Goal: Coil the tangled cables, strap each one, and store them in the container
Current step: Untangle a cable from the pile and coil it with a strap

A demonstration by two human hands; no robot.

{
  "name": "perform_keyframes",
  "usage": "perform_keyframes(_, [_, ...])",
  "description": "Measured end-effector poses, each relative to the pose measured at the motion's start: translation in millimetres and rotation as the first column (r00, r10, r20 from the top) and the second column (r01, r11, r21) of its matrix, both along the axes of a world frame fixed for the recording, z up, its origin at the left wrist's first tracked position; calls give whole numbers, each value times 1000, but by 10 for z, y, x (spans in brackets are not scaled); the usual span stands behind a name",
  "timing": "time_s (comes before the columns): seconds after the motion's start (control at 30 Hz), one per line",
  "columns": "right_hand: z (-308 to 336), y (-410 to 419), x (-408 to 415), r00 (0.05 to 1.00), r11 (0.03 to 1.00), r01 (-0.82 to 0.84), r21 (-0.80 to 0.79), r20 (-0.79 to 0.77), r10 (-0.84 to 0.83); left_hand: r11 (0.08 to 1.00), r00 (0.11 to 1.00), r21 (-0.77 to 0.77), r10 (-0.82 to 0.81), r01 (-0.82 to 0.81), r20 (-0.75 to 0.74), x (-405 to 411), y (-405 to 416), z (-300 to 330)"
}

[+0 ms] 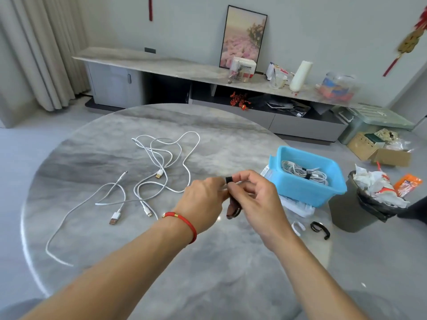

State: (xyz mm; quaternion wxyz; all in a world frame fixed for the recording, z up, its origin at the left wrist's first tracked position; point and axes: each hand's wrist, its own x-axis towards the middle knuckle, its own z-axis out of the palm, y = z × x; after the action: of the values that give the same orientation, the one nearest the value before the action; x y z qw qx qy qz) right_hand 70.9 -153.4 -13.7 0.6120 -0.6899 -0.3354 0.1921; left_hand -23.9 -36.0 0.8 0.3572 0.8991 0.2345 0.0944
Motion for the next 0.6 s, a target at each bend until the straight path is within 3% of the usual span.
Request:
perform_keyframes(0.37, [-231,215,21,954,998,68,-12,-293,-68,1000,993,-24,6,-9,-118,41,109,-114])
perform_keyframes(0.5, [-160,216,93,930,995,99,22,-359,-84,993,999,-111,-47,46,0,80,161,-110])
perform_keyframes(0.6, [-115,219,113,948,995,97,27,-308,-85,943,987,-309,-81,121,138,70,187,-149])
